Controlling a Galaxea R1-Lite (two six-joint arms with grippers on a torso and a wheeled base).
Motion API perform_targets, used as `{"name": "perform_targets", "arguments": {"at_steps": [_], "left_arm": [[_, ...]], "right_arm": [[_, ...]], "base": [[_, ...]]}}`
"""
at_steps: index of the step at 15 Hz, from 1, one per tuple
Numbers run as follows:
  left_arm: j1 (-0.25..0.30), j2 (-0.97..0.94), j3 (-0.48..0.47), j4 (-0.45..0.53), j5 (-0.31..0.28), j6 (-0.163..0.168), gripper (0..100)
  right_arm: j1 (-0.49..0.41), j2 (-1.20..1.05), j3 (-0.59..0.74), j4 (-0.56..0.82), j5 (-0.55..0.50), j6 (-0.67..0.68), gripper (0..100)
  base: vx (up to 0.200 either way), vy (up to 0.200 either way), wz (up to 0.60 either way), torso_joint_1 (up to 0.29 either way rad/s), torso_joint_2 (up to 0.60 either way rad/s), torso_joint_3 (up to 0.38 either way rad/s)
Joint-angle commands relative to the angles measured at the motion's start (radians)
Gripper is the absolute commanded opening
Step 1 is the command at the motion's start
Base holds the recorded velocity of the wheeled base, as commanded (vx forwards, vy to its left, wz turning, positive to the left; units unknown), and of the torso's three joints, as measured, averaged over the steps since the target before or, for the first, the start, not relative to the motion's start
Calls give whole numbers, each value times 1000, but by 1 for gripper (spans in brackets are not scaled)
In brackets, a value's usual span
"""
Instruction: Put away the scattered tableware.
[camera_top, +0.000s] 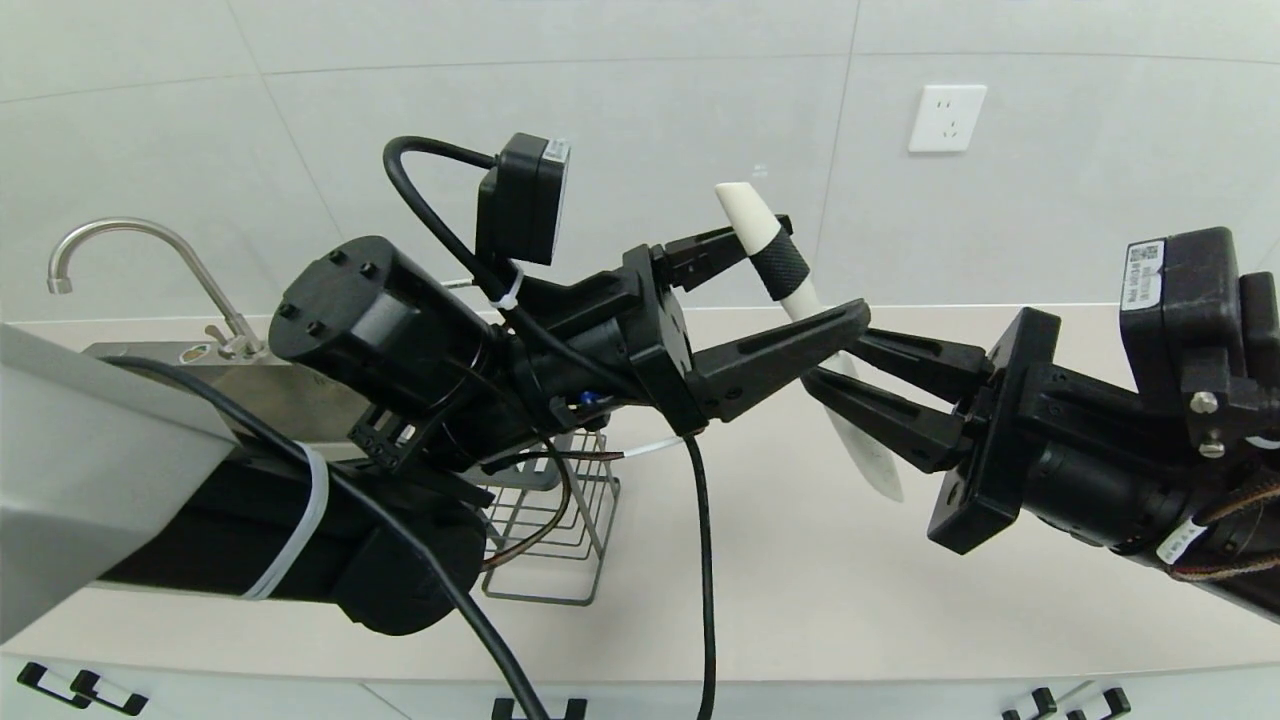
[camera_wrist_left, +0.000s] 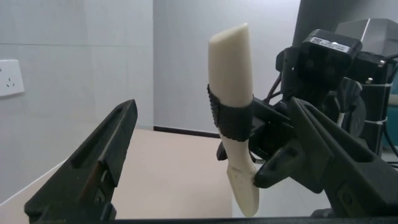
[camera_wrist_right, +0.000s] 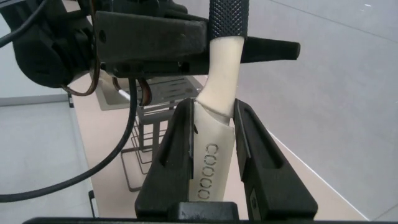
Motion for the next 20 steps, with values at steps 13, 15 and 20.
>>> {"name": "perform_targets", "arguments": {"at_steps": [13, 15, 20], "left_arm": [[-24, -11, -2, -1, 36, 10, 0], [-12, -18, 1, -1, 61, 32, 0], [111, -130, 89, 123, 94, 144, 0]], "right_arm": [[0, -21, 51, 6, -40, 13, 100], [-9, -54, 82, 1, -158, 111, 100], [-52, -199, 183, 6, -262, 332, 0]], "base": [[0, 0, 0, 0, 0, 0], [0, 0, 0, 0, 0, 0], [0, 0, 0, 0, 0, 0]]}}
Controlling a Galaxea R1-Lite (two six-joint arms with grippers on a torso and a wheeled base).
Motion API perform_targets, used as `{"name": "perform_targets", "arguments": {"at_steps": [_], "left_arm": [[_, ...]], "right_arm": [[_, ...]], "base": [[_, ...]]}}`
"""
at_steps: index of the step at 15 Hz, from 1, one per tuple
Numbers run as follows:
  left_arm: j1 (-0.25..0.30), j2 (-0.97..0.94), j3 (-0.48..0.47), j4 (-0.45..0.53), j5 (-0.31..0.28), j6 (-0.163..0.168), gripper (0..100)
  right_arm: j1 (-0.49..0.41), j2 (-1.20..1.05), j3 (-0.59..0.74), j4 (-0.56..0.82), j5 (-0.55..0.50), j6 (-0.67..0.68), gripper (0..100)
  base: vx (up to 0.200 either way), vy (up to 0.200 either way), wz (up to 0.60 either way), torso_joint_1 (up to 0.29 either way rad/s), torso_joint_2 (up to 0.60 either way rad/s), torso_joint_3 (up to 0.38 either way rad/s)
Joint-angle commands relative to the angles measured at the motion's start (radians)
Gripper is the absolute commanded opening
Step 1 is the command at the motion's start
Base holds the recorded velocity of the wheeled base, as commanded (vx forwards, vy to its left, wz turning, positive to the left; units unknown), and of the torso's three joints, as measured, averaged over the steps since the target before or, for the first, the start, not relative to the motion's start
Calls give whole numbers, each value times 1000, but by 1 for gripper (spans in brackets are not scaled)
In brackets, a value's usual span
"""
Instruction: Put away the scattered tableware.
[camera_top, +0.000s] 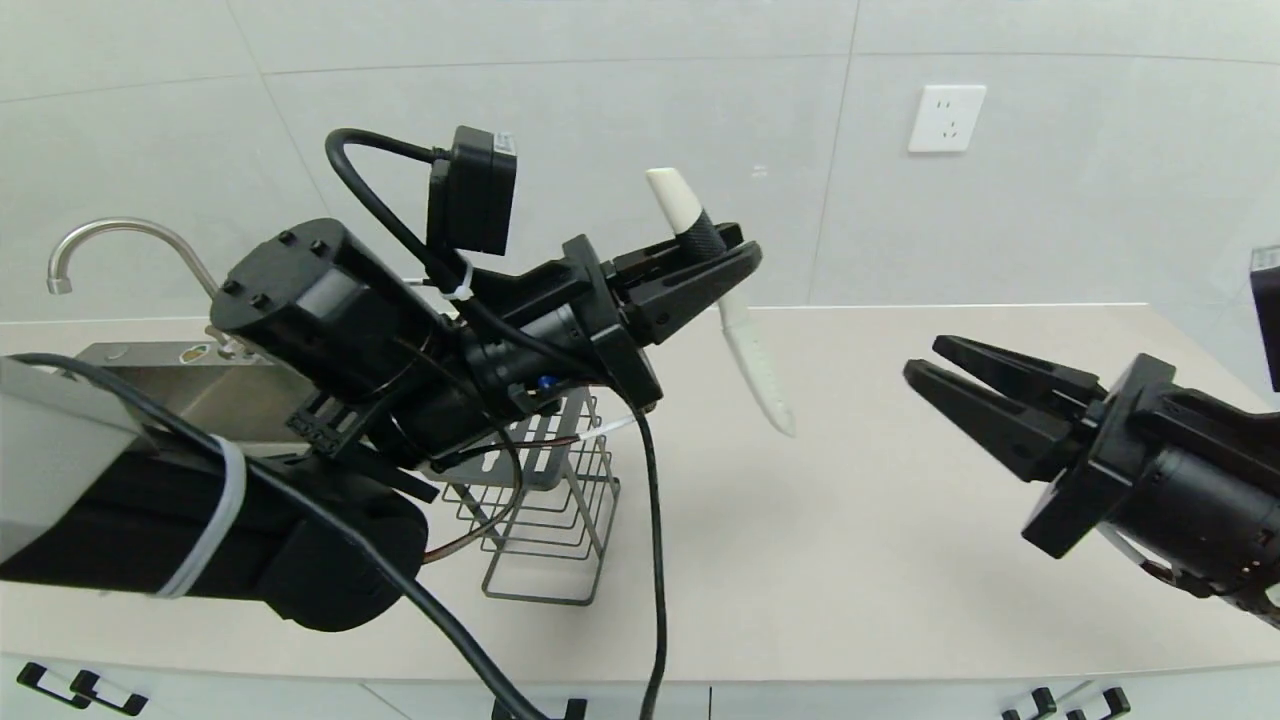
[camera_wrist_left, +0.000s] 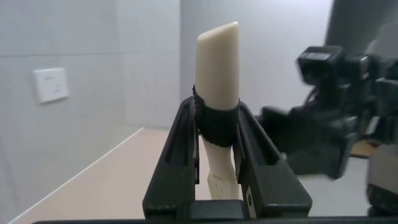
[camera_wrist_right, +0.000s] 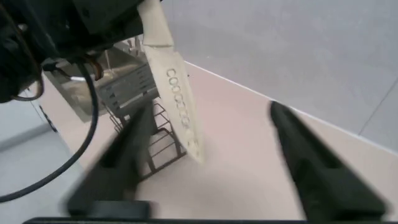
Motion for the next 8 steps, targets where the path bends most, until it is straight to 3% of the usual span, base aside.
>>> {"name": "perform_targets", "arguments": {"at_steps": [1, 3, 4, 7, 8], "left_arm": [[51, -103, 52, 73, 0, 61, 0], [54, -180, 95, 174, 0, 131, 0], [55, -206, 106, 229, 0, 184, 0], [71, -227, 109, 328, 26, 312, 0], [71, -226, 106, 335, 43, 325, 0]], "right_arm": [[-98, -108, 112, 3, 0, 93, 0], [-328, -154, 201, 3, 26, 134, 0], [-416, -174, 248, 1, 46, 131, 0], [-465, -403, 359, 4, 64, 105, 0], [-503, -495, 408, 7, 90, 90, 0]], "base": [[0, 0, 0, 0, 0, 0], [0, 0, 0, 0, 0, 0], [0, 0, 0, 0, 0, 0], [0, 0, 0, 0, 0, 0], [0, 0, 0, 0, 0, 0]]}}
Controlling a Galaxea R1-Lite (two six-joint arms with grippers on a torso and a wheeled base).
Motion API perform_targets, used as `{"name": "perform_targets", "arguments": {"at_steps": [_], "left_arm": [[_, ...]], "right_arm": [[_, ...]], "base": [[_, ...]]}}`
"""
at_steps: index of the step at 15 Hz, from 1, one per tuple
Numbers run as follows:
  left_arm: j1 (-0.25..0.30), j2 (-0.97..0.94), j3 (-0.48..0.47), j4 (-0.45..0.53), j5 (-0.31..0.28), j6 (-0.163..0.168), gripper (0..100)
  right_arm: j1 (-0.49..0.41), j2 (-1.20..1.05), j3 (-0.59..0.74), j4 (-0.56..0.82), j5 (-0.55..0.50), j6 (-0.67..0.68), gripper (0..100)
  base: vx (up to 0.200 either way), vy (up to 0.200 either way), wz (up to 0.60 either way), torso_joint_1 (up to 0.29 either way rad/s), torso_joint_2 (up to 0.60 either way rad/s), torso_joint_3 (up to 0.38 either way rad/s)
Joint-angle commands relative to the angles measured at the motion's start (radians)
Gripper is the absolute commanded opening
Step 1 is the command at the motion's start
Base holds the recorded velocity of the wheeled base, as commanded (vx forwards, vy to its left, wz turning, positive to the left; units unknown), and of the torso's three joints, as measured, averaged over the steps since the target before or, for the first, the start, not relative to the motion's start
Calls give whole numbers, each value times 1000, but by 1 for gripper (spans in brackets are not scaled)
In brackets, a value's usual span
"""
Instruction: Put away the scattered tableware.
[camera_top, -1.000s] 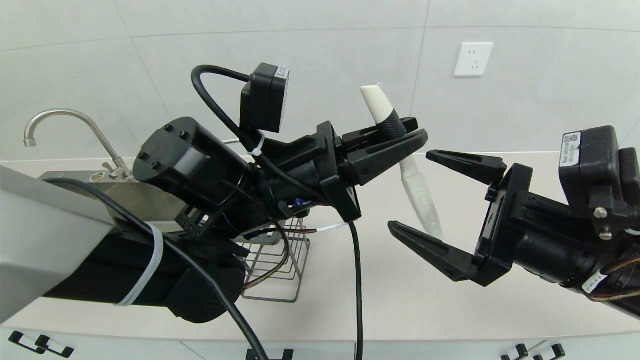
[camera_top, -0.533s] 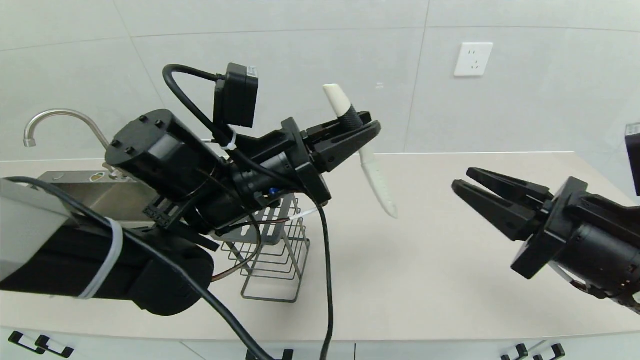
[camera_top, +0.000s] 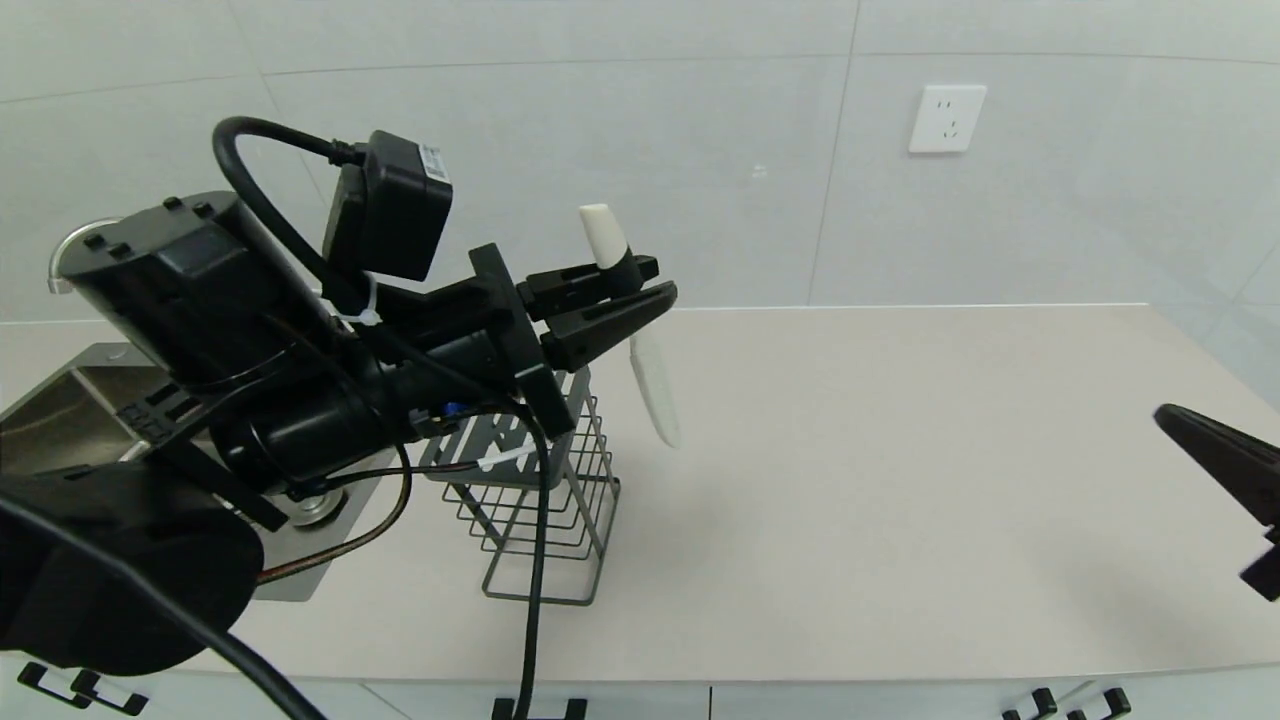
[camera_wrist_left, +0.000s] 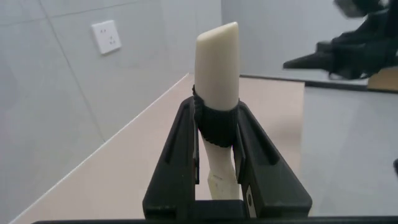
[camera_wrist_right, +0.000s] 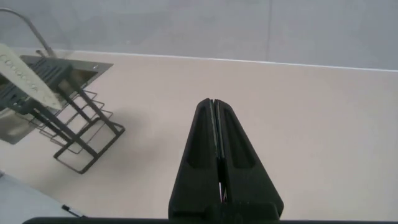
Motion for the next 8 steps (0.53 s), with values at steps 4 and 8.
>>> {"name": "perform_targets", "arguments": {"at_steps": [4, 8], "left_arm": [[15, -19, -75, 10, 9, 15, 0], [35, -55, -75, 73, 35, 54, 0]], "right_arm": [[-133, -664, 147, 345, 75, -76, 0], [-135, -983, 147, 799, 50, -107, 0]], "base": [[0, 0, 0, 0, 0, 0], [0, 0, 0, 0, 0, 0]]}}
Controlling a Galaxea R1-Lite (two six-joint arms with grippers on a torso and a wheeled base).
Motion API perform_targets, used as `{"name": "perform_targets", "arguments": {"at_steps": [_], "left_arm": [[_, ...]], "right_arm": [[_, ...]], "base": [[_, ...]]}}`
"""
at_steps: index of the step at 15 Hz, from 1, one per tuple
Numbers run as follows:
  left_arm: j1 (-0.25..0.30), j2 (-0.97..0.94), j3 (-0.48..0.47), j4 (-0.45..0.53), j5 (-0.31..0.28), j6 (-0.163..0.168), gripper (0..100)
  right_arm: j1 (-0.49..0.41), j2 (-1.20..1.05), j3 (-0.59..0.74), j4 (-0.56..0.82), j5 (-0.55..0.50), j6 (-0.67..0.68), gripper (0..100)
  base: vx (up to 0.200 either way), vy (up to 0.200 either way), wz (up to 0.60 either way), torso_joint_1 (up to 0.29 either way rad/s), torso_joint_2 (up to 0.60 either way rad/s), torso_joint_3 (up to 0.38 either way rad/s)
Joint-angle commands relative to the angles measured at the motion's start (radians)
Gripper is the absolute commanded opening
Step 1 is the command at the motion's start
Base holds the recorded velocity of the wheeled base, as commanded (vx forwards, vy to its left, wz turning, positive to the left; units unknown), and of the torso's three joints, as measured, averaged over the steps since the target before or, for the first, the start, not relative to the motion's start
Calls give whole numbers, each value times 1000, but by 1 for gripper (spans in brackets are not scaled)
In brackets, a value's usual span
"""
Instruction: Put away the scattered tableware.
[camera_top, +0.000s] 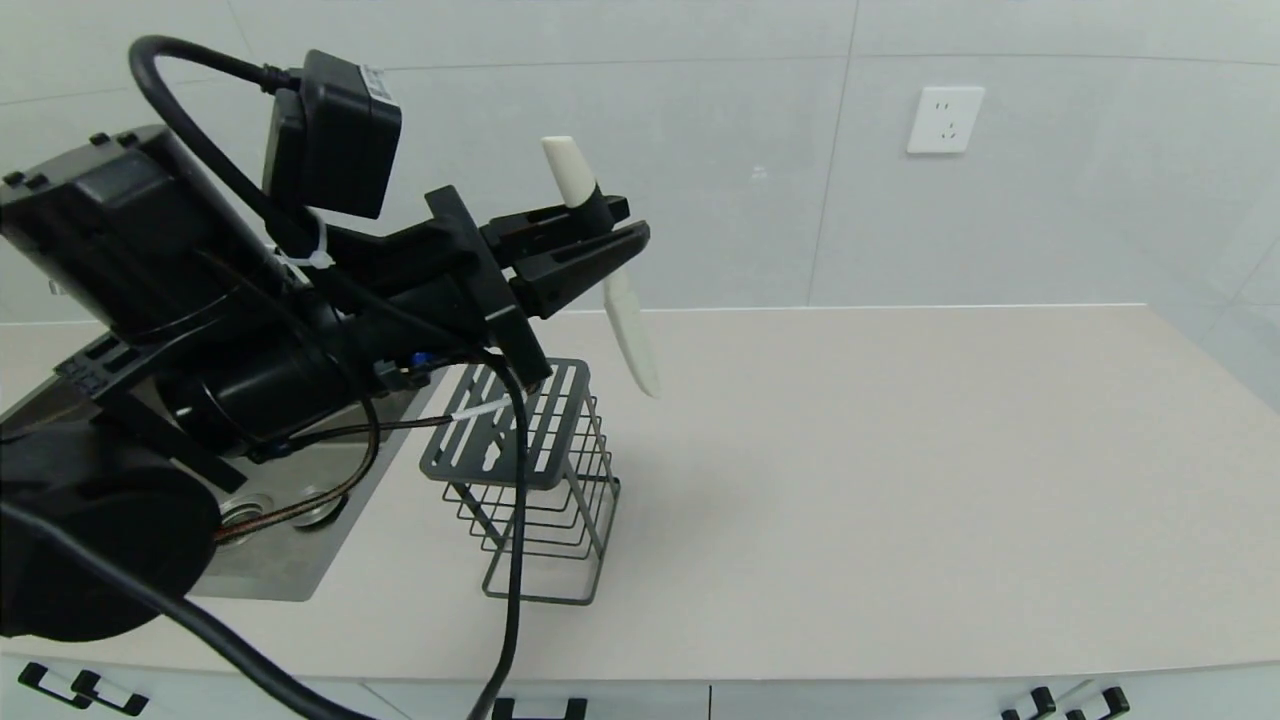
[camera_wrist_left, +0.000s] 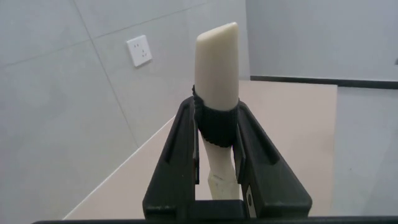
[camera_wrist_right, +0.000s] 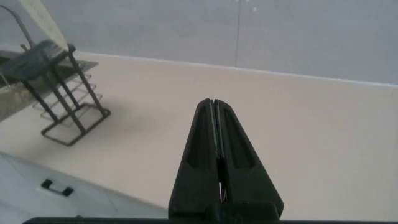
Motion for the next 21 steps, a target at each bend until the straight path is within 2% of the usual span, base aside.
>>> {"name": "perform_targets", "arguments": {"at_steps": [1, 3, 4, 7, 8, 9, 11, 13, 15, 16, 18, 21], "left_arm": [[22, -16, 0, 5, 1, 20, 0], [52, -30, -3, 5, 1, 31, 0], [71, -61, -1, 2, 0, 31, 0], [128, -98, 0, 1, -9, 29, 0], [164, -105, 0, 1, -60, 26, 0], [187, -107, 5, 1, -104, 28, 0], [195, -105, 34, -1, -164, 28, 0], [195, -108, 72, -4, -169, 39, 0], [195, -104, 72, -4, -169, 62, 0], [195, -101, 82, -4, -169, 72, 0], [195, -84, 85, -4, -169, 105, 0], [194, -59, 83, -4, -169, 109, 0]], "right_arm": [[-13, -251, 11, 202, -61, -9, 0], [-15, -251, 11, 309, -170, 7, 0], [-15, -251, 11, 435, -250, 7, 0], [-15, -251, 11, 482, -275, 66, 0], [-27, -252, 9, 482, -272, 188, 0], [-91, -263, 9, 482, -270, 226, 0], [-139, -351, 8, 484, -245, 204, 0], [-141, -351, 11, 476, -206, 160, 0], [-141, -351, 11, 521, -127, -50, 0], [-141, -351, 11, 519, -130, -90, 0], [-142, -351, 11, 518, -166, -70, 0], [-142, -351, 11, 518, -167, -79, 0]], "base": [[0, 0, 0, 0, 0, 0], [0, 0, 0, 0, 0, 0], [0, 0, 0, 0, 0, 0], [0, 0, 0, 0, 0, 0], [0, 0, 0, 0, 0, 0], [0, 0, 0, 0, 0, 0], [0, 0, 0, 0, 0, 0], [0, 0, 0, 0, 0, 0], [0, 0, 0, 0, 0, 0], [0, 0, 0, 0, 0, 0], [0, 0, 0, 0, 0, 0], [0, 0, 0, 0, 0, 0]]}}
